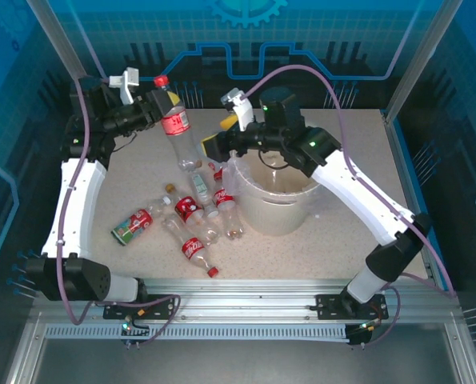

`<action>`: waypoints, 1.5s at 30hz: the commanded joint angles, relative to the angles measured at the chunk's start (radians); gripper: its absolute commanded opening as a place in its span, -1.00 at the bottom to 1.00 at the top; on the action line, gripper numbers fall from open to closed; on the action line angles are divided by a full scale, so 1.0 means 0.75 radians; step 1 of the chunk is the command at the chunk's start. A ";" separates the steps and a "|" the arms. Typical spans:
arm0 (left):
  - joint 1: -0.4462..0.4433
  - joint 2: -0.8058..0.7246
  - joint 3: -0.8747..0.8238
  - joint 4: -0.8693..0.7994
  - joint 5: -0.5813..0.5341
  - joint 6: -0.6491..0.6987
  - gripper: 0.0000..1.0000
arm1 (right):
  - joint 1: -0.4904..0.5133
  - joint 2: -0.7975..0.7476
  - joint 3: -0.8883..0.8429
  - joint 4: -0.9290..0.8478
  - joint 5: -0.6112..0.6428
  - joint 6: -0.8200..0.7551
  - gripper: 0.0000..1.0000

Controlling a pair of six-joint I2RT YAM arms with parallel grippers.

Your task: Put the plastic bottles in the bin

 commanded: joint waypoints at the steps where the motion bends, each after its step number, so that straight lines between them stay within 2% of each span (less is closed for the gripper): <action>1: -0.046 -0.053 -0.024 0.104 0.078 -0.077 -0.12 | 0.035 0.074 0.085 0.064 -0.022 0.008 0.93; 13: -0.103 -0.047 -0.063 0.115 0.091 -0.040 -0.19 | 0.040 0.259 0.206 0.141 -0.093 0.117 0.90; 20: -0.103 -0.046 -0.078 0.112 0.094 -0.030 -0.18 | 0.024 0.271 0.187 0.198 -0.128 0.213 0.50; 27: -0.103 -0.052 -0.092 0.135 0.090 -0.041 -0.13 | 0.024 0.282 0.191 0.230 -0.162 0.220 0.25; 32: -0.103 -0.061 -0.103 0.149 0.082 -0.050 0.14 | 0.024 0.295 0.214 0.232 -0.176 0.216 0.12; 34: -0.097 -0.070 -0.107 0.153 0.063 -0.048 0.33 | 0.024 0.295 0.226 0.229 -0.178 0.206 0.11; 36: -0.080 -0.111 -0.132 0.199 0.015 -0.037 0.63 | 0.023 0.295 0.236 0.221 -0.176 0.192 0.10; 39: -0.022 -0.173 -0.158 0.262 -0.038 -0.064 0.98 | 0.023 0.292 0.255 0.221 -0.165 0.173 0.09; 45: 0.087 -0.254 -0.155 0.114 -0.111 -0.056 0.98 | 0.007 0.293 0.327 0.220 -0.131 0.133 0.06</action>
